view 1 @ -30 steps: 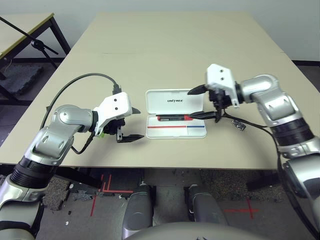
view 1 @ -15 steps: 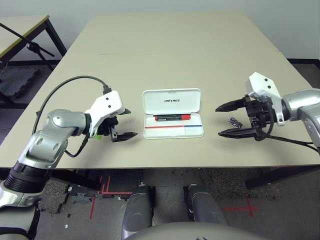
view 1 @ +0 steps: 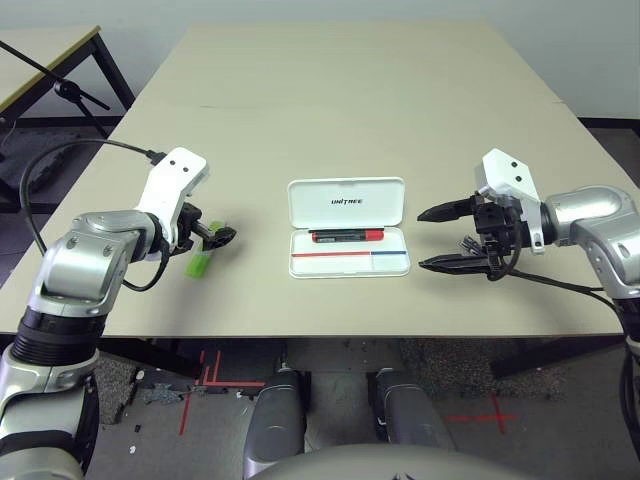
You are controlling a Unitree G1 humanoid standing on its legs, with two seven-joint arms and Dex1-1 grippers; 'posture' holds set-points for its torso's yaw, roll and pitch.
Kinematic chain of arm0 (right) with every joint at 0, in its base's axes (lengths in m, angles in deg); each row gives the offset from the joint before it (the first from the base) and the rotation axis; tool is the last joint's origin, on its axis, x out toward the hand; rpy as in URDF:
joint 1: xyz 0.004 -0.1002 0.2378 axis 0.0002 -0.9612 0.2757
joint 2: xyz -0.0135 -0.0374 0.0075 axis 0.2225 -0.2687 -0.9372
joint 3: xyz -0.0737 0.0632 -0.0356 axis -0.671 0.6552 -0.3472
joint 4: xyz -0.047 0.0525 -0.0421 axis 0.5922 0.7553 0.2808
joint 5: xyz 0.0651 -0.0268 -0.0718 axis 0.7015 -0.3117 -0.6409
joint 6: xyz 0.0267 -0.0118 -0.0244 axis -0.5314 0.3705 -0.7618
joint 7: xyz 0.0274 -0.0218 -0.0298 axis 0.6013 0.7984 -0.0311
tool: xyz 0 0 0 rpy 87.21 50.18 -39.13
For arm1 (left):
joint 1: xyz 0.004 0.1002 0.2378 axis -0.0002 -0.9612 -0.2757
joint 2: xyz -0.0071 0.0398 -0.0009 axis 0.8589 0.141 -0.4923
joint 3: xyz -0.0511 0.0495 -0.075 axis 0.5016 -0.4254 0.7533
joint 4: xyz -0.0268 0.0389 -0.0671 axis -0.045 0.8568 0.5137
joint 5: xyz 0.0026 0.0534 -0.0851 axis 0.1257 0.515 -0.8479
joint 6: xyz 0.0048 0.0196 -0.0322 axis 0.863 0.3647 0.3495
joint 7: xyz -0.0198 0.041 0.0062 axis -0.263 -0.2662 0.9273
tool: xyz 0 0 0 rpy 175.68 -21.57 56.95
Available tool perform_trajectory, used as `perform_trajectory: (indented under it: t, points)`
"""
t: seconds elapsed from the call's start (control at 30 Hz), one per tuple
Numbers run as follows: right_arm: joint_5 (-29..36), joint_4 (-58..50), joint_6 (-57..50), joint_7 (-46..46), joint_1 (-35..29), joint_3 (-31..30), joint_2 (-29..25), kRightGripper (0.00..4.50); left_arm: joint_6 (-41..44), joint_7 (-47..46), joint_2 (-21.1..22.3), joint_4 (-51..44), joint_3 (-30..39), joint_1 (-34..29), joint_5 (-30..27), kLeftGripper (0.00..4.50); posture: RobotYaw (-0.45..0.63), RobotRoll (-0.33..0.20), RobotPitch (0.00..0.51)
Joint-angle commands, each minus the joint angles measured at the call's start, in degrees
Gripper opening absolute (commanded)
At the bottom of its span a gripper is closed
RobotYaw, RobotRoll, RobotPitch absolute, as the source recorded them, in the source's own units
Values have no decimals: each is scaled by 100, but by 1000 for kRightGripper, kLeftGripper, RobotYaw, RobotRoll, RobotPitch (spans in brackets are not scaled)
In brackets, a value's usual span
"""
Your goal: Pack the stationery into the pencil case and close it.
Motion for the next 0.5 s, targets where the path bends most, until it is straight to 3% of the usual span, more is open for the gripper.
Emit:
perform_trajectory:
  t: [0.03,0.23,0.5]
  points:
    - [-76,19,31,108,3,-71,29,4477,381,-491,-269,176,168,78,85,4500,9,0,96]
    - [-88,-15,83,176,-84,-114,9,4477,345,-1002,-653,544,270,149,125,4500,5,0,97]
    - [-77,-49,77,223,-89,-103,1,4477,-48,-1291,-728,1035,235,117,143,4500,-3,0,95]
